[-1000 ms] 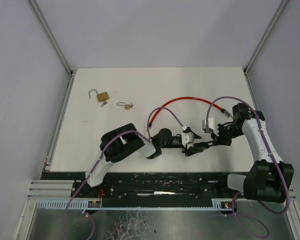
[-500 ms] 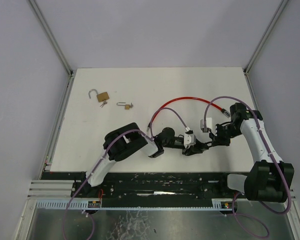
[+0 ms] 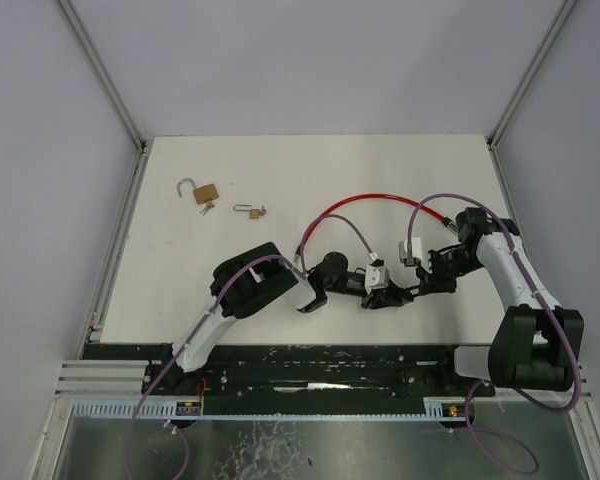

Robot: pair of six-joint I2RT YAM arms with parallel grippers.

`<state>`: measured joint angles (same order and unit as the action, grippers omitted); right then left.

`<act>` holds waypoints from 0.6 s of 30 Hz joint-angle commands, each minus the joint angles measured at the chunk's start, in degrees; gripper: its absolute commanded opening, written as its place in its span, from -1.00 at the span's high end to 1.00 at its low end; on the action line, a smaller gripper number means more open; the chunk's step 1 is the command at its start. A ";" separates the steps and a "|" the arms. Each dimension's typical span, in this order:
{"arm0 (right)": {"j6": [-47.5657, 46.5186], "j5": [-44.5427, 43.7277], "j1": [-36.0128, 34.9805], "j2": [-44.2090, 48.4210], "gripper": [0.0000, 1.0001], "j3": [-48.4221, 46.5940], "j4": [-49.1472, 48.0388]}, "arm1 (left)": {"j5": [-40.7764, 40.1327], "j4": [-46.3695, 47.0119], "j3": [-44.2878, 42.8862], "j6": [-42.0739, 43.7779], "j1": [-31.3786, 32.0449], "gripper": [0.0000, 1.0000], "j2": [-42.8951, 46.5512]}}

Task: Lock with the key
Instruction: Lock the lock.

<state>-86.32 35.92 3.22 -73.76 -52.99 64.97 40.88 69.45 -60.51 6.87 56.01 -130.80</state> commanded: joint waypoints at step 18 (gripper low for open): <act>0.41 11.53 -6.67 -7.97 1.00 7.78 -10.17 | -9.03 0.81 1.87 3.82 1.09 1.00 -1.80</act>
<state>-91.53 39.51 4.16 -80.73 -49.65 58.33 35.81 71.79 -58.26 7.68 55.42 -131.50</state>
